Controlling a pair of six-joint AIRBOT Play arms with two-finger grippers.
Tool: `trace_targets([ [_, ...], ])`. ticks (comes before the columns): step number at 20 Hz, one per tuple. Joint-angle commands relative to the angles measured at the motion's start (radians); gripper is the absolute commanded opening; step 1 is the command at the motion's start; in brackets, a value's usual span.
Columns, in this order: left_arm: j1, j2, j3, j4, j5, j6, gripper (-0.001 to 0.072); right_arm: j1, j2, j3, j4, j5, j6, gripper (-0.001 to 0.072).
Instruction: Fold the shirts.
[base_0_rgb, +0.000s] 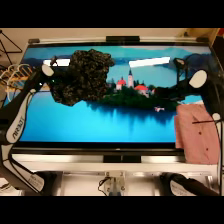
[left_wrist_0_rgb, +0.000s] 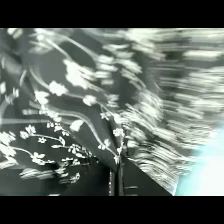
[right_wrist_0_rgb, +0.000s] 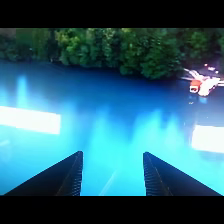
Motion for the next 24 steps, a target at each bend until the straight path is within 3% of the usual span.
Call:
trace_targets([
  [1,-0.040,0.159,0.109,-0.050,0.007,0.204,0.0051,0.000,0.092,0.001,0.000,0.014,-0.029,0.0501],
  [6,-0.160,0.492,0.188,-0.049,0.005,0.256,0.0051,-0.002,0.391,0.002,-0.168,-0.037,-0.033,0.0501],
  [10,-0.320,0.594,0.187,-0.009,-0.028,0.254,0.0051,-0.002,0.619,0.001,-0.323,-0.074,-0.032,0.0501],
  [15,-0.553,0.512,0.048,0.074,-0.060,0.210,0.0052,-0.002,0.756,0.001,-0.406,-0.002,-0.018,0.0501],
  [18,-0.687,0.380,-0.081,0.070,-0.033,0.118,0.0053,-0.002,0.743,0.000,-0.388,0.111,0.040,0.0501],
  [22,-0.820,0.177,-0.113,0.040,-0.019,0.111,0.0058,-0.002,0.666,0.000,-0.299,0.180,0.065,0.0501],
  [23,-0.824,0.152,-0.113,0.024,-0.023,0.110,0.0176,-0.001,0.636,0.000,-0.263,0.183,0.065,0.0501],
  [24,-0.812,0.146,-0.111,0.022,-0.042,0.110,0.0436,-0.001,0.600,0.000,-0.220,0.185,0.065,0.0501],
])
